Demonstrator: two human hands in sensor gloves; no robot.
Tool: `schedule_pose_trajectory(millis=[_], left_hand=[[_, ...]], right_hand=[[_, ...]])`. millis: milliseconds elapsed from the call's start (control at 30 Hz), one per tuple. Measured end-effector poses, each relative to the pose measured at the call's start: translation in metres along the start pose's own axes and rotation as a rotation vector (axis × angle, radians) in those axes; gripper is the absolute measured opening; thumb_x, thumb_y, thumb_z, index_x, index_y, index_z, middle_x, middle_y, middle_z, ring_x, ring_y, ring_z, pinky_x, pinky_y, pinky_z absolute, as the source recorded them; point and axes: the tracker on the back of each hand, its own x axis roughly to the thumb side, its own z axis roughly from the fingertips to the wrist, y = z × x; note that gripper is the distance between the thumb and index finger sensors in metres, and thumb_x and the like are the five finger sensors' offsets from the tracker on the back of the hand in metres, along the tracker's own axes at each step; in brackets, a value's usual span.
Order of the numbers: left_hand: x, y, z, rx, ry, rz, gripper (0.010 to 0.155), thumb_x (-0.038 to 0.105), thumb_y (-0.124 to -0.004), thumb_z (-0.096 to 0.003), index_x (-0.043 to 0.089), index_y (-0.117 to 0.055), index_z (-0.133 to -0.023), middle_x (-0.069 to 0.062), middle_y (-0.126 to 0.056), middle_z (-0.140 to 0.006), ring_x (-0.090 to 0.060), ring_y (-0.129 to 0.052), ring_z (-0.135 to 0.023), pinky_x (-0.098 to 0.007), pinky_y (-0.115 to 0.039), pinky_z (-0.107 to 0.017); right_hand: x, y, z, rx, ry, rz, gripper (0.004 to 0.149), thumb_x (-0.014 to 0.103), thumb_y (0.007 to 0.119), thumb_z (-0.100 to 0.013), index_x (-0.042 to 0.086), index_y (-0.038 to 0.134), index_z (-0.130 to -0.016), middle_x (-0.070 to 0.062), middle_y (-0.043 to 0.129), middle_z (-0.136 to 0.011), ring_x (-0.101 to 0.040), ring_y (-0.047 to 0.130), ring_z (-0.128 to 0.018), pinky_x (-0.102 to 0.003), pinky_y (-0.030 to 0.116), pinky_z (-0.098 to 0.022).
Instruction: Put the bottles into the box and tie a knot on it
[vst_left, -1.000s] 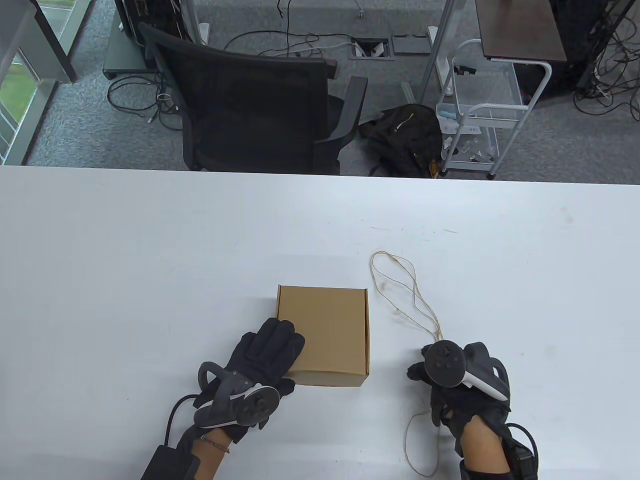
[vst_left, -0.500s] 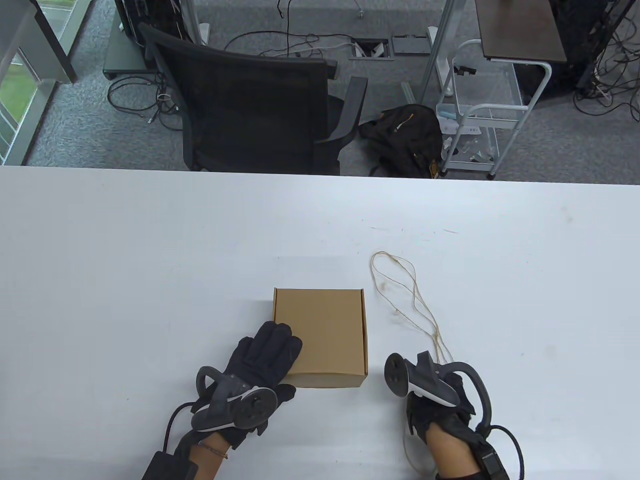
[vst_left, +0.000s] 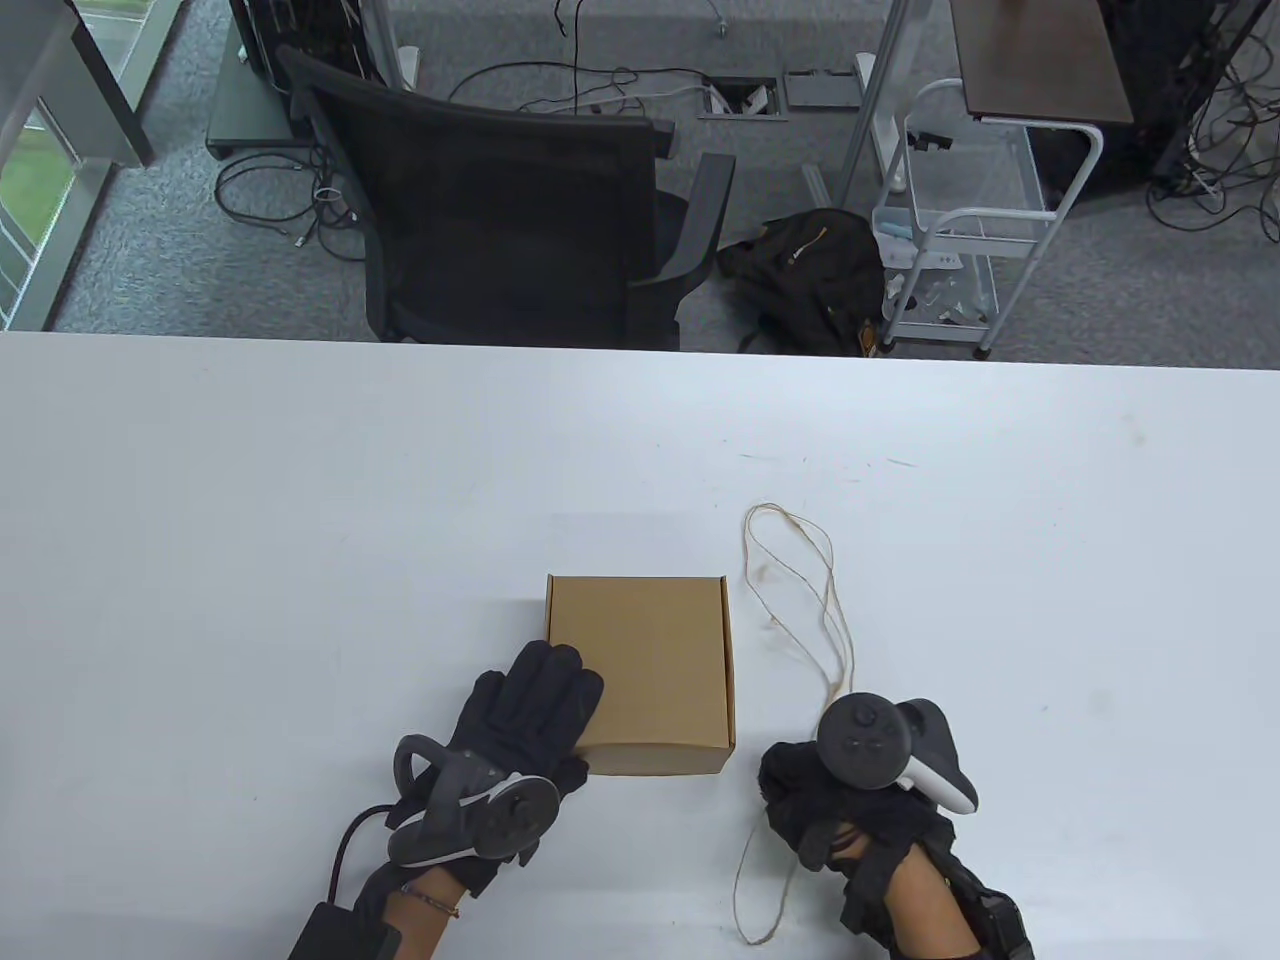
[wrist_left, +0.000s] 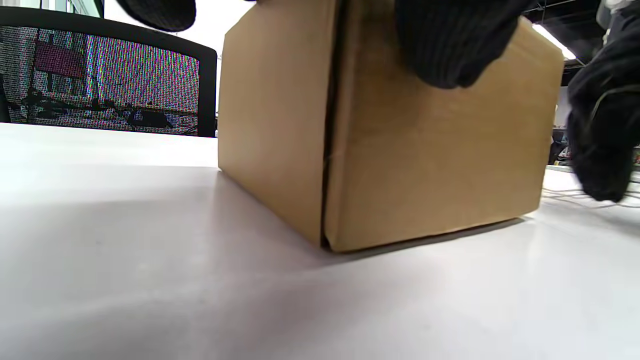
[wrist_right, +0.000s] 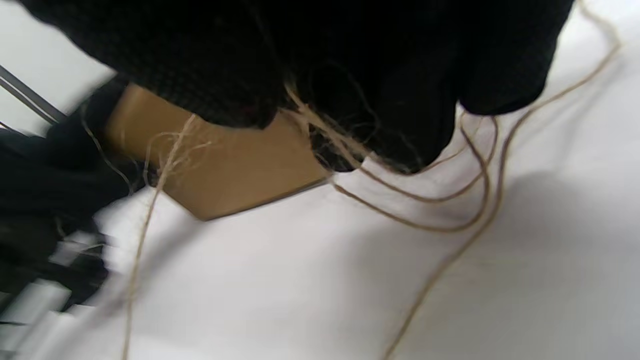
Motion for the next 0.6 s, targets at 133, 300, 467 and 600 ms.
schedule_pose_trajectory(millis=[133, 300, 467, 600], left_hand=[[0.001, 0.005, 0.003, 0.017, -0.019, 0.041, 0.093, 0.054, -0.08, -0.0485, 0.022, -0.028, -0.119, -0.017, -0.032, -0.128, -0.047, -0.038, -0.116, -0.073, -0.049, -0.074], [-0.009, 0.029, 0.012, 0.199, -0.059, 0.411, 0.08, 0.052, -0.069, -0.0519, 0.026, -0.033, -0.118, -0.012, -0.063, -0.123, -0.048, -0.046, -0.116, -0.076, -0.037, -0.072], [-0.012, 0.034, 0.013, 0.21, -0.164, 1.021, 0.095, 0.07, -0.066, -0.0455, 0.015, -0.04, -0.118, -0.018, -0.093, -0.102, -0.047, -0.062, -0.112, -0.077, -0.029, -0.071], [0.008, 0.033, 0.01, 0.089, -0.221, 0.922, 0.111, 0.067, -0.087, -0.0399, 0.01, -0.033, -0.119, -0.014, -0.094, -0.101, -0.045, -0.066, -0.111, -0.077, -0.027, -0.07]], right_hand=[[0.001, 0.0, 0.0, 0.025, -0.205, -0.412, 0.033, 0.027, 0.086, -0.045, 0.011, 0.084, -0.073, -0.016, 0.102, -0.065, -0.036, 0.102, -0.054, -0.058, 0.084, -0.046], [0.017, 0.009, -0.004, -0.018, -0.332, -0.572, 0.035, 0.028, 0.085, -0.047, 0.01, 0.08, -0.077, -0.015, 0.102, -0.064, -0.03, 0.106, -0.049, -0.054, 0.088, -0.042], [0.025, 0.018, -0.005, -0.078, -0.388, -0.785, 0.036, 0.028, 0.084, -0.049, 0.01, 0.077, -0.079, -0.015, 0.101, -0.065, -0.029, 0.107, -0.048, -0.052, 0.09, -0.041], [0.026, 0.023, -0.005, -0.12, -0.41, -0.986, 0.037, 0.027, 0.083, -0.05, 0.01, 0.075, -0.081, -0.016, 0.1, -0.067, -0.029, 0.106, -0.05, -0.053, 0.09, -0.041]])
